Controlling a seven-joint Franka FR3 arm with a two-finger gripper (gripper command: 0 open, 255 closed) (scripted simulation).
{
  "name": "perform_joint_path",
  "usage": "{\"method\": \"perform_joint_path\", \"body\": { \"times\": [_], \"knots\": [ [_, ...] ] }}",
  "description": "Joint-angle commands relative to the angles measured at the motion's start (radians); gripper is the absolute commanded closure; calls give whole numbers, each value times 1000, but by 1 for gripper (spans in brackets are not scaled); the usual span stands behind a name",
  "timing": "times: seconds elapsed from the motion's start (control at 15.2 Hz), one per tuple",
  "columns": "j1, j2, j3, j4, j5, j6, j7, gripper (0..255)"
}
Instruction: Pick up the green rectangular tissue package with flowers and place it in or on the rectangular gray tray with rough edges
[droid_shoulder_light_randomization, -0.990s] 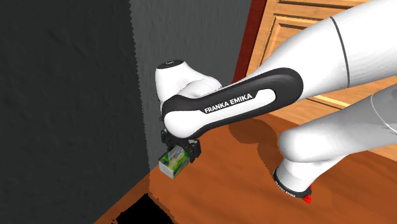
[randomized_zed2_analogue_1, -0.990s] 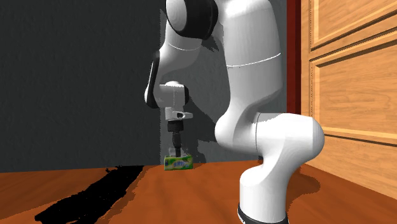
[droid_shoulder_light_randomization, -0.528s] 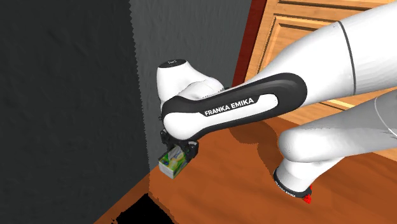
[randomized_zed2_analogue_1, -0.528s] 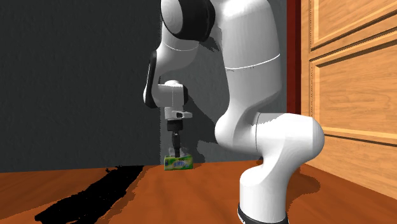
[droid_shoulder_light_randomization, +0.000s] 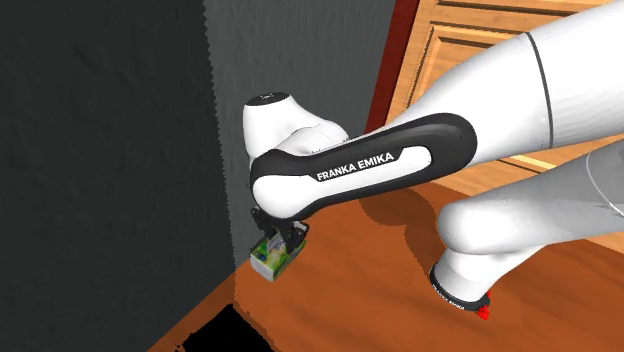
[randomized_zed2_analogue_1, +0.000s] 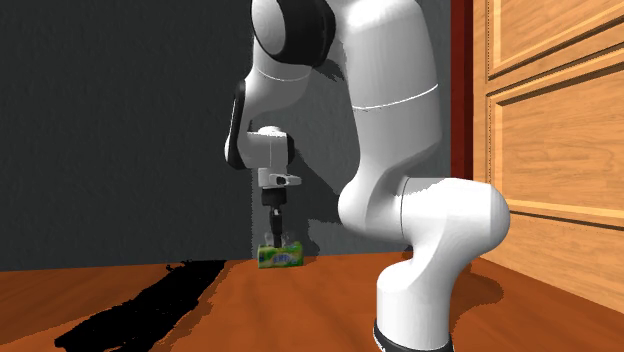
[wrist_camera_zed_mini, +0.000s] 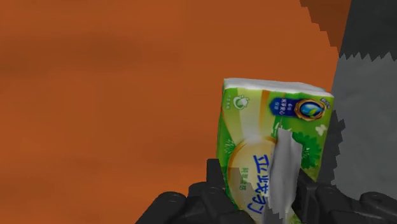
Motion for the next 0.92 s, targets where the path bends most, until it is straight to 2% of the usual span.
{"method": "perform_joint_path", "body": {
  "times": [0.0,0.4,0.86],
  "knots": [
    [2,-16,-15,-7,14,74,-22,255],
    [32,-73,-87,34,20,-26,-40,255],
    [37,-135,-147,93,28,-142,-64,255]
  ]
}}
